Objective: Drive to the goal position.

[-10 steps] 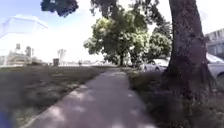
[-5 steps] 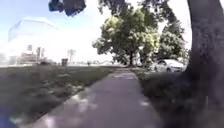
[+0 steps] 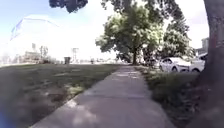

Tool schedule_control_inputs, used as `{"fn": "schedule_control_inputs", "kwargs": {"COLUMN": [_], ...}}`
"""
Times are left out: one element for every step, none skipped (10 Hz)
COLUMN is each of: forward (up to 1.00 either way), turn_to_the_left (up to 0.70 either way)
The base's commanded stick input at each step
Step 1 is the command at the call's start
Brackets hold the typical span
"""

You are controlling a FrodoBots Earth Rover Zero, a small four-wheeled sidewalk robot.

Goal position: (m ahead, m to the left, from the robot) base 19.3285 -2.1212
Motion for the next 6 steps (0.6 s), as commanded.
{"fn": "schedule_control_inputs", "kwargs": {"forward": [0.7,0.7,0.7,0.7,0.7,0.7], "turn_to_the_left": [0.0,0.0,0.0,0.0,0.0,0.0]}}
